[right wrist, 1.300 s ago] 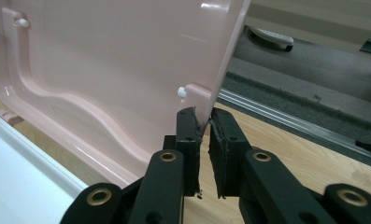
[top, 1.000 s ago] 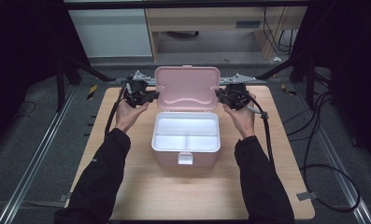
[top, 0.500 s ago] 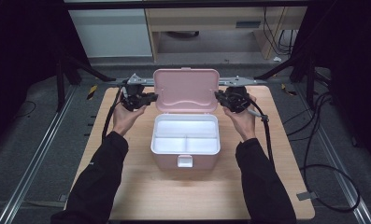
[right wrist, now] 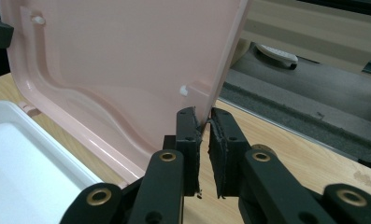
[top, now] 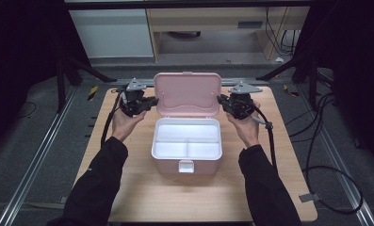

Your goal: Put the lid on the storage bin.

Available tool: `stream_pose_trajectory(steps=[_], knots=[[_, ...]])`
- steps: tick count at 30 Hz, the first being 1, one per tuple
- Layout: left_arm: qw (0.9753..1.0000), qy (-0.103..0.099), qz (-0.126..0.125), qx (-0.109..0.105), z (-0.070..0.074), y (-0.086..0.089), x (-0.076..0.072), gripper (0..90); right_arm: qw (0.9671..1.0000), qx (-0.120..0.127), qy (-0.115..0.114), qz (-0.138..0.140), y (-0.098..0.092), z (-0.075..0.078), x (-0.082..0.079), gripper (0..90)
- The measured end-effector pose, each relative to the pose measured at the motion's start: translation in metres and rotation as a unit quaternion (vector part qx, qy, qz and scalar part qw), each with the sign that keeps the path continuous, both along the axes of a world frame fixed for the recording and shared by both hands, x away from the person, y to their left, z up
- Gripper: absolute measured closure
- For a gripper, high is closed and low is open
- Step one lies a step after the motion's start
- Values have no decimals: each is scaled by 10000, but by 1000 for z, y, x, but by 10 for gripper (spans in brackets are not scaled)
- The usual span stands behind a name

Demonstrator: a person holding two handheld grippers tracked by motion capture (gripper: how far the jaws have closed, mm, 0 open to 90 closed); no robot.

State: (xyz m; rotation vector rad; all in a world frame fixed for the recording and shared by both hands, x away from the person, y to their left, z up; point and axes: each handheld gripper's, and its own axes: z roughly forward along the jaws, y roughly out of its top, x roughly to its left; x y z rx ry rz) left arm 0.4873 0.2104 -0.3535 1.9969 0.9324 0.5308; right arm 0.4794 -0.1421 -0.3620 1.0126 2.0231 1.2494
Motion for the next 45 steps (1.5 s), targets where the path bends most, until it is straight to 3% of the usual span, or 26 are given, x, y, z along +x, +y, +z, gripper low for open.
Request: stream_pose_trajectory(steps=[7,14,19,24,26,28,29,32,36,39,41,45], knots=[[10000,-74,-3,52,1,1,-8,814,9999,-51,-111,-14,3,-1,-8,828],[9999,-39,121,95,4,-2,8,821,9999,-40,-67,-108,5,1,4,832],[9998,-30,217,5,11,-2,17,843,9998,-50,-39,-208,6,2,18,837],[9998,-131,172,53,10,-1,13,843,9997,153,-96,-151,3,-1,14,846],[9995,-190,134,221,9,-3,12,839,9998,106,-109,-143,3,0,12,844],[9986,-280,181,417,8,-6,14,767,9998,74,-109,-143,3,1,11,842],[9985,-254,176,443,7,-6,16,698,9998,66,-117,-140,3,0,11,842],[9989,-127,108,447,0,-10,24,636,9998,72,-129,-112,3,0,11,842],[9987,-117,55,485,-6,-17,26,722,9999,59,-144,-69,4,0,10,840],[9996,-21,-21,268,-6,-13,26,736,9999,65,-124,-45,2,0,10,835],[9996,-59,-68,273,-6,-12,25,745,9999,56,-102,-25,1,0,9,829],[9989,-173,-112,410,-6,-13,23,748,10000,40,-57,12,4,-1,12,692]])
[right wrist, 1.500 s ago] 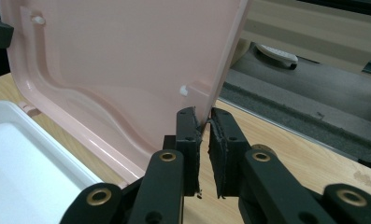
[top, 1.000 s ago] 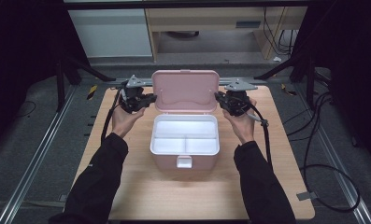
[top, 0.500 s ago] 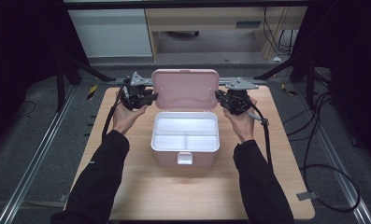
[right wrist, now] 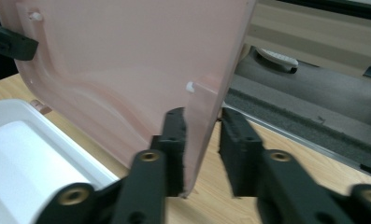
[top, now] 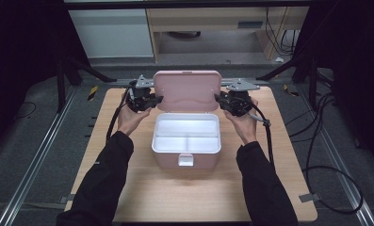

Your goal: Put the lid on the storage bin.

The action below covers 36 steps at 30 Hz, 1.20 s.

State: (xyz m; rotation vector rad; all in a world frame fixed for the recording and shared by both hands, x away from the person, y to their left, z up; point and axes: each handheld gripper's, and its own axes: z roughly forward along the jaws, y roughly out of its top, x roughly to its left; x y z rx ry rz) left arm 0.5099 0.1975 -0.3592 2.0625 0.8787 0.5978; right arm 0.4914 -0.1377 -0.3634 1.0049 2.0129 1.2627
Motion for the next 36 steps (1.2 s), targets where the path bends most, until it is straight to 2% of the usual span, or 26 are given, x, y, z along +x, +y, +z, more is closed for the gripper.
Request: stream_pose_trajectory(steps=[4,7,9,13,17,20,25,28,31,34,36], knots=[[10000,-21,-31,-24,-1,2,-2,752,9999,-63,132,-29,7,-4,9,655],[10000,16,-41,-48,0,5,-6,754,9999,6,154,-62,7,-4,10,710],[10000,44,-19,-14,1,6,-9,755,9997,164,200,17,5,-3,7,739],[10000,15,-3,68,3,5,-18,757,9999,-83,84,40,7,1,-4,800],[9999,-31,-57,90,5,6,-27,766,9999,-28,64,85,2,1,-14,833],[9999,-13,-102,63,4,8,-35,766,9999,-69,1,137,2,0,-24,811],[9997,32,-144,174,-1,12,-46,735,9997,-69,-43,251,-1,-2,-38,750],[9997,42,-217,108,-4,17,-52,730,9995,-53,-57,306,-4,-3,-45,722],[9997,0,-242,55,-3,17,-53,731,9993,72,-132,347,-5,0,-46,717],[9998,-22,-221,-2,2,17,-48,723,9993,13,-162,329,-3,2,-43,714],[9998,12,-208,-57,5,17,-46,724,9993,70,-159,324,-3,2,-42,715]])
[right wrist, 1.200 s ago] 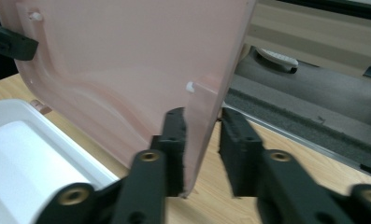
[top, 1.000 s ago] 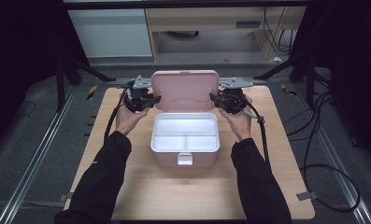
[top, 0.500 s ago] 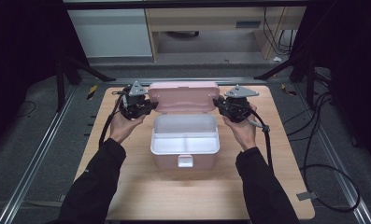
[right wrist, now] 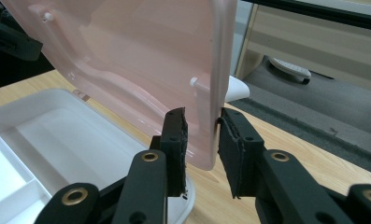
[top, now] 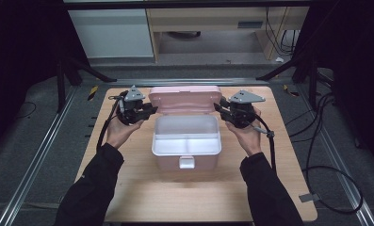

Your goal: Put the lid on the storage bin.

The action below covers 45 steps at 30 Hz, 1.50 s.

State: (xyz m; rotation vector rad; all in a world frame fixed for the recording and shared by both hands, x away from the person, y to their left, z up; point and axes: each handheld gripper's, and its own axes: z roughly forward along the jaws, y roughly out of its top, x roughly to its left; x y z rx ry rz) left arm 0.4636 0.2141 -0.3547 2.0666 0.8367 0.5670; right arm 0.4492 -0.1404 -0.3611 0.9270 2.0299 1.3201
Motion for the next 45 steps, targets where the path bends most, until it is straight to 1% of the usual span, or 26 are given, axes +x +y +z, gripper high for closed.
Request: stream_pose_trajectory(steps=[2,7,8,10,12,15,18,19,22,24,28,29,30,34,36,38,40,42,44,45], knots=[[10000,-10,20,72,1,-2,-2,731,10000,3,2,-2,0,-1,-1,715],[9999,19,35,157,2,-4,-11,737,9999,-114,84,92,-1,-5,-7,706],[9998,43,27,181,2,-5,-13,735,9999,-84,77,105,-1,-5,-8,707],[9994,6,23,339,1,-7,-18,725,9998,-57,83,148,-1,-5,-11,703],[9992,25,4,400,-1,-7,-22,718,9997,-177,51,166,1,-6,-14,691],[9995,92,-76,280,-5,-3,-28,716,9993,-248,125,242,-1,-10,-19,679],[9994,169,-124,264,-11,-1,-31,708,9990,-308,200,260,-4,-14,-25,640],[9993,188,-135,293,-12,-1,-33,701,9988,-342,228,255,-5,-15,-27,627],[9992,243,-128,305,-15,1,-37,660,9983,-424,326,219,-9,-18,-31,596],[9993,295,-117,216,-17,6,-41,636,9981,-451,372,207,-13,-21,-34,576],[9992,354,32,179,-20,18,-44,629,9979,-429,475,104,-26,-28,-38,569],[9991,377,73,170,-21,22,-45,629,9980,-435,454,63,-28,-29,-38,570],[9990,398,106,147,-22,25,-45,629,9980,-382,493,35,-32,-31,-39,569],[9984,485,244,126,-32,35,-49,612,9977,-377,558,-94,-44,-39,-44,554],[9980,537,305,118,-38,39,-50,601,9974,-358,602,-153,-50,-44,-46,526],[9970,624,425,145,-46,44,-51,583,9972,-334,634,-235,-56,-51,-49,494],[9964,659,504,176,-51,47,-53,557,9961,-388,712,-339,-61,-59,-51,415],[9956,715,573,197,-58,51,-55,533,9957,-422,691,-451,-65,-64,-53,356],[9944,789,675,194,-65,56,-56,492,9948,-317,768,-591,-70,-71,-54,277],[9935,857,727,180,-70,59,-57,469,9945,-302,780,-634,-72,-73,-55,257]])
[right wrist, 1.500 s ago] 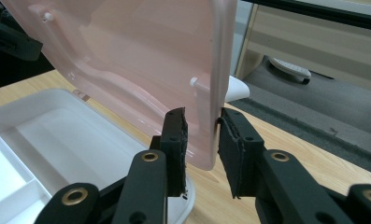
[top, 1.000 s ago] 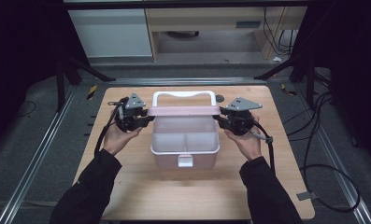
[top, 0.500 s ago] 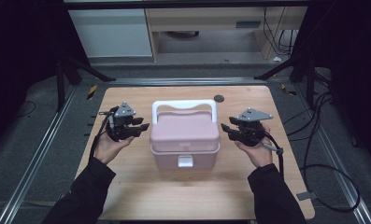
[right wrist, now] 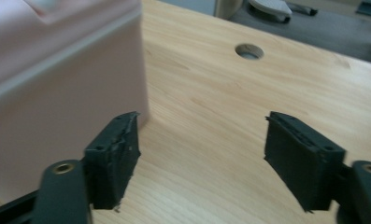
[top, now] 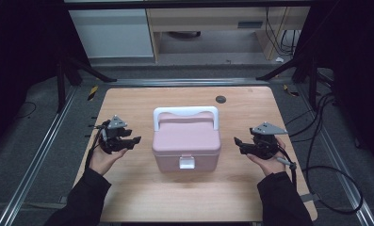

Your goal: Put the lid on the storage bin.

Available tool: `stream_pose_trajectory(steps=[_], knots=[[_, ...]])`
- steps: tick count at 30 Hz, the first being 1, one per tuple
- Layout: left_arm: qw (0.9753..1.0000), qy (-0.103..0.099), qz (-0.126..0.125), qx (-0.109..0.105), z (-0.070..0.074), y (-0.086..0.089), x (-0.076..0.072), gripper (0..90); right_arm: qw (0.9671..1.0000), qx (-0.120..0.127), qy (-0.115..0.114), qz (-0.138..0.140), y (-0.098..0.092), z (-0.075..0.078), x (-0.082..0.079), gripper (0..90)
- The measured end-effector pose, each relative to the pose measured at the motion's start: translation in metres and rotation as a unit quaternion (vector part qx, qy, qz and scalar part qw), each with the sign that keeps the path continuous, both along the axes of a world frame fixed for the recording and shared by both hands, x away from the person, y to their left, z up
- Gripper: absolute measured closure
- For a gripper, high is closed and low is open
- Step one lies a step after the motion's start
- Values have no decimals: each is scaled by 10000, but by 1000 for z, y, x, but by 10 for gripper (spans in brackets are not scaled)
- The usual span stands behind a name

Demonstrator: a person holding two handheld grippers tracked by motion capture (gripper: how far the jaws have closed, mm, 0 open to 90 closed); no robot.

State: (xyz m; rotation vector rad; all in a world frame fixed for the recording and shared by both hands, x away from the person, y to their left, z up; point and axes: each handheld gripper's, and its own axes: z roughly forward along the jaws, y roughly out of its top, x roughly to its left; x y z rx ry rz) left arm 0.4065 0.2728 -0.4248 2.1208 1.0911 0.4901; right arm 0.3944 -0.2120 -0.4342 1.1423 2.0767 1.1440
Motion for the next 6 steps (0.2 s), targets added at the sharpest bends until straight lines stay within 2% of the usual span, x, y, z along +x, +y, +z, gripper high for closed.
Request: stream_pose_trajectory(steps=[3,6], knots=[[9999,109,81,32,-11,7,-1,386,9996,-99,159,-191,-6,-10,-1,173],[9994,192,243,157,-23,18,-4,324,9978,-197,470,-430,-14,-19,-2,108]])
